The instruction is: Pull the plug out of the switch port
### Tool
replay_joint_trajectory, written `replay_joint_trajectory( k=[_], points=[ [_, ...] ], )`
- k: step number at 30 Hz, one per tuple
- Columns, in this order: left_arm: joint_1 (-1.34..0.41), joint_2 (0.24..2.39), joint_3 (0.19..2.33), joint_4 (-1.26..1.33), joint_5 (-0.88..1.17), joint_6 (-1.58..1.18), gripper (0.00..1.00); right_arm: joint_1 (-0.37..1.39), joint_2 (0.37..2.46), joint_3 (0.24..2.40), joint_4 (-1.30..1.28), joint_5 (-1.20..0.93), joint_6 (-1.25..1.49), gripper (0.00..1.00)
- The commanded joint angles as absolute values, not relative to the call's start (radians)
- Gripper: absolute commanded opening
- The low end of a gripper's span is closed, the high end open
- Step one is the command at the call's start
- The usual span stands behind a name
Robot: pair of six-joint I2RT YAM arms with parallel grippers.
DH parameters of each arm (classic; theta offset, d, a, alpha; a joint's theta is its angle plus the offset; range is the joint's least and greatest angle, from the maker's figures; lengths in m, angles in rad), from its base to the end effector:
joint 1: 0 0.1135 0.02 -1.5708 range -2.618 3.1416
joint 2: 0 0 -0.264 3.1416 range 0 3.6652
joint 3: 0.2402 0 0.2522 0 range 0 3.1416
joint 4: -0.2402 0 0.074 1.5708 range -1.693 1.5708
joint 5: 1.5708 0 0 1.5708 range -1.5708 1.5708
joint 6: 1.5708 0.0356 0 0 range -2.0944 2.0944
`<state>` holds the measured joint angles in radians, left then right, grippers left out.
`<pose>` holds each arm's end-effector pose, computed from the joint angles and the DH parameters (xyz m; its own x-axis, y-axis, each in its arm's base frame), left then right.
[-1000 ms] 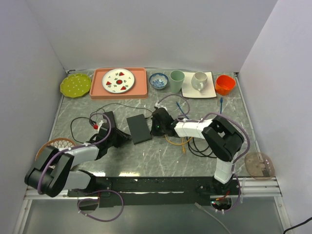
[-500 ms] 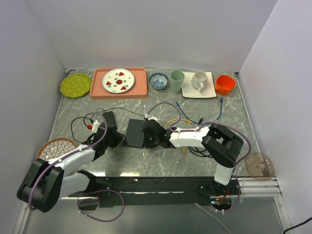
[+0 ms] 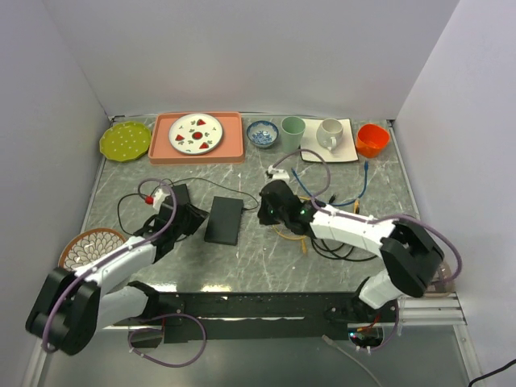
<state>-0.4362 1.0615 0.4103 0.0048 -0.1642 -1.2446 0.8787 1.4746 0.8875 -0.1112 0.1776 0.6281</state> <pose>0.1924 -0.0833 0.1775 -0.4578 -0.8177 -0.3491 -0.4215 0.5453 -0.7246 0.2061 0.2388 0.2204 -0.7265 0.0298 -0.6865 -0.3022 0.8834 0.3582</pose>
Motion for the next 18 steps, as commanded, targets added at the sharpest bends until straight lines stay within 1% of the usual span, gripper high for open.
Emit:
replay_joint_trajectory(
  k=[1,8,14,18],
  points=[
    [-0.456,1.161,0.454,0.109,-0.071,-1.224,0.34,0.786,1.593,0.995,-0.150,0.160,0.584,0.00],
    [-0.521,1.210,0.419,0.176,-0.037,-1.235,0.34,0.744,1.735,1.149,-0.158,0.110,0.560,0.00],
    [-0.537,1.249,0.413,0.193,-0.021,-1.230,0.34,0.730,1.824,1.239,-0.158,0.081,0.566,0.00],
    [-0.537,1.249,0.408,0.172,-0.035,-1.235,0.34,0.723,1.931,1.320,-0.198,0.054,0.561,0.00]
  ],
)
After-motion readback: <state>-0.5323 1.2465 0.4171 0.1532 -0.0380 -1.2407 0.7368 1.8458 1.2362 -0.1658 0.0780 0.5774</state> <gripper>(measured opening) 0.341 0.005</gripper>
